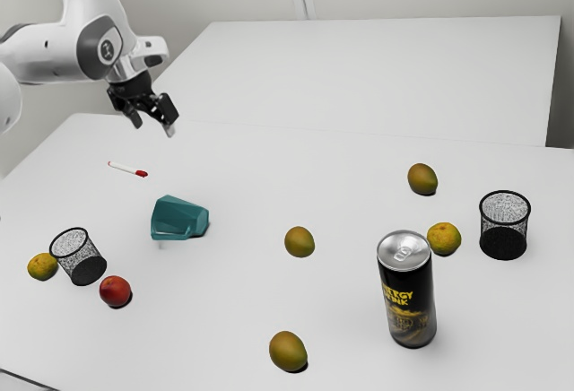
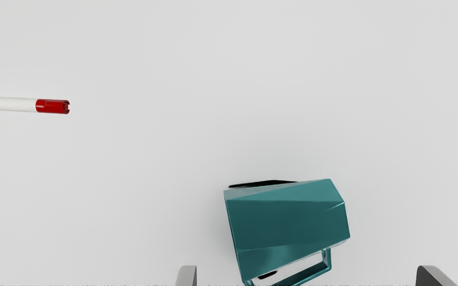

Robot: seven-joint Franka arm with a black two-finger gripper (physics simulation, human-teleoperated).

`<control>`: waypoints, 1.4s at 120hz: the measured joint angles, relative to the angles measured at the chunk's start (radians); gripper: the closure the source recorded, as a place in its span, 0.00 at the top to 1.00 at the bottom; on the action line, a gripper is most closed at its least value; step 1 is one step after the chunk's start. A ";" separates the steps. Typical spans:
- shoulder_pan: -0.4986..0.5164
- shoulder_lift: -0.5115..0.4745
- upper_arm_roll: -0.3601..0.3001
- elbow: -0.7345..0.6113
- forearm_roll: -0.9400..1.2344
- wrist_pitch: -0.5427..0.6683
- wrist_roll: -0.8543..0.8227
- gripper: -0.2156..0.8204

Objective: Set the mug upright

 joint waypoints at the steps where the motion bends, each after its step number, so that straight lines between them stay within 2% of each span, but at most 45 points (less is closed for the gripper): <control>1: 0.000 0.000 0.001 -0.001 0.000 0.000 0.000 0.79; 23: 0.015 -0.015 0.022 -0.036 -0.046 -0.002 0.006 0.79; 36: 0.075 -0.001 0.026 -0.039 -0.144 -0.043 0.030 0.79; 54: 0.157 0.073 0.030 -0.040 -0.290 -0.127 0.085 0.79; 110: 0.231 0.273 0.047 0.010 -0.523 -0.261 0.241 0.79; 168: 0.318 0.381 0.048 0.045 -0.767 -0.345 0.285 0.79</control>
